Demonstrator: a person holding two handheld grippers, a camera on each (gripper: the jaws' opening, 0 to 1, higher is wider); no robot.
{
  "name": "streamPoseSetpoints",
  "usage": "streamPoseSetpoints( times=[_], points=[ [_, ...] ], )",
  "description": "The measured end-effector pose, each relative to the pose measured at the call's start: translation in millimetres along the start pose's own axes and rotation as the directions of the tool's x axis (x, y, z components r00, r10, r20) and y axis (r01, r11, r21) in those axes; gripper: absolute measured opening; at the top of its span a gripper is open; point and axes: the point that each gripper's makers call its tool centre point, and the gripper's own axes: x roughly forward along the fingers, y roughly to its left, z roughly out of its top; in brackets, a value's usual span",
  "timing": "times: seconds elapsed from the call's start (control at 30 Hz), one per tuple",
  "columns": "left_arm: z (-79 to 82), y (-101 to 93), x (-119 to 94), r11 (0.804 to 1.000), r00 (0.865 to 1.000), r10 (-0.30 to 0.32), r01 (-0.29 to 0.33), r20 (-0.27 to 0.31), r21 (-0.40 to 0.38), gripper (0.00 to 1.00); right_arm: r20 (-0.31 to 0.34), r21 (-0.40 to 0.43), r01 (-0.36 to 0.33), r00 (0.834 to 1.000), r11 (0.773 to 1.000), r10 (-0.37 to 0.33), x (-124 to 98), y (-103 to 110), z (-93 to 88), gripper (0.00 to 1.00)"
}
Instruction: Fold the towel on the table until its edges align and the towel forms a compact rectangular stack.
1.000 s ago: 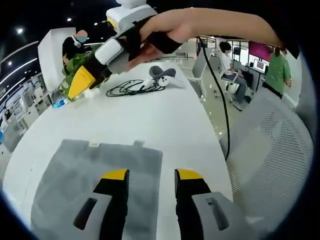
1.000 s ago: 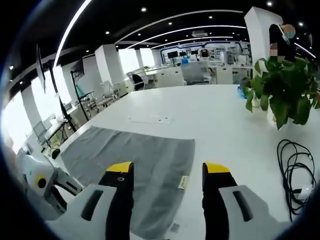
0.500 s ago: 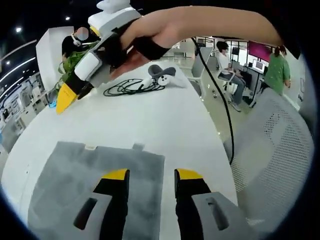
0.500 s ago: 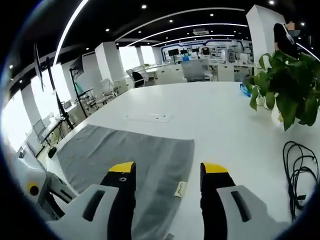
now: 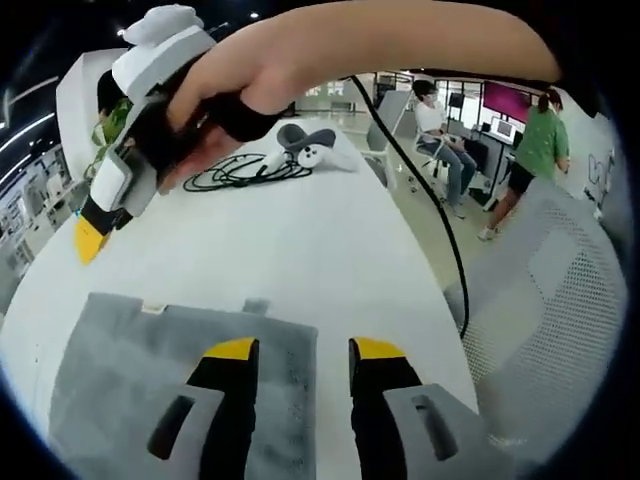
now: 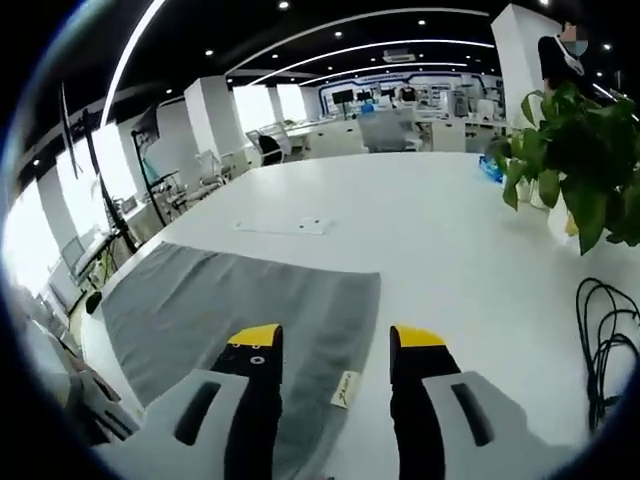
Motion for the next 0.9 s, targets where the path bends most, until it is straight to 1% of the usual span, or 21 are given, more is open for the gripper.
streamPoseSetpoints(
  times=[0.03,0.07,0.13,0.17,0.23,0.27,0.33,0.37,0.4,0.47,0.6,0.63,0.67,0.73,0.83,0.9],
  points=[
    [-0.3,0.5,1,1.0,1.0,0.003,-0.003,-0.004,-0.002,0.37,0.0,0.047,-0.016,1.0,0.999,0.016,3,3,0.9,0.41],
    [-1.3,1.1,4,1.0,1.0,0.009,-0.009,-0.01,-0.003,0.37,0.003,0.048,-0.022,1.0,0.999,0.022,5,4,2.5,0.41],
    [-3.7,2.1,7,1.0,1.0,0.023,-0.023,-0.016,-0.016,0.37,0.016,0.028,-0.027,1.0,0.999,0.027,10,6,8.1,0.41],
    [-4.8,1.4,10,0.999,1.0,0.024,-0.025,-0.019,-0.022,0.37,0.012,0.006,-0.033,0.999,0.999,0.033,14,7,9.3,0.41],
    [-6.7,-0.2,14,0.999,0.999,0.031,-0.031,-0.025,-0.022,0.37,0.003,-0.007,-0.033,0.999,0.999,0.033,20,7,8.5,0.42],
    [-7.6,-1.1,16,0.999,0.999,0.034,-0.034,-0.032,-0.017,0.37,-0.001,-0.008,-0.029,1.0,1.0,0.029,24,6,7.4,0.42],
    [-7.5,-2.3,18,0.999,0.999,0.037,-0.037,-0.031,-0.011,0.37,-0.014,-0.014,0.004,1.0,1.0,-0.004,29,1,2.3,0.42],
    [-7.9,-3.4,20,0.999,0.999,0.041,-0.041,-0.03,0.0,0.36,-0.046,-0.045,0.024,0.999,0.999,-0.026,31,0,-5.0,0.42],
    [-8.0,-3.8,21,0.999,0.999,0.044,-0.044,-0.03,0.006,0.36,-0.053,-0.07,0.023,0.998,0.997,-0.027,35,2,-8.3,0.42],
    [-9.3,-4.7,23,0.998,0.998,0.047,-0.046,-0.035,0.032,0.36,-0.059,-0.083,0.018,0.998,0.996,-0.023,40,2,-11.9,0.42],
    [-11.5,-4.5,27,0.998,0.998,0.044,-0.042,-0.042,0.054,0.35,-0.076,-0.054,0.028,0.997,0.998,-0.032,51,-7,-16.5,0.4],
    [-11.7,-3.9,27,0.998,0.998,0.045,-0.043,-0.043,0.054,0.33,-0.08,-0.032,0.029,0.996,0.999,-0.031,53,-8,-18.0,0.39],
    [-12.2,-3.9,27,0.998,0.998,0.044,-0.042,-0.045,0.052,0.31,-0.082,0.006,0.019,0.996,1.0,-0.018,56,-7,-20.1,0.38],
    [-14.0,-5.7,29,0.998,0.998,0.032,-0.03,-0.049,0.047,0.25,-0.094,0.027,0.021,0.995,0.999,-0.018,60,-10,-24.1,0.37],
    [-18.4,-8.5,32,0.998,0.998,0.022,-0.018,-0.064,0.06,0.25,-0.104,0.019,0.034,0.994,0.999,-0.032,65,-16,-27.0,0.37],
    [-21.8,-9.9,33,0.997,0.997,0.021,-0.014,-0.079,0.078,0.25,-0.113,0.03,0.044,0.993,0.999,-0.04,68,-19,-28.4,0.36]
  ],
)
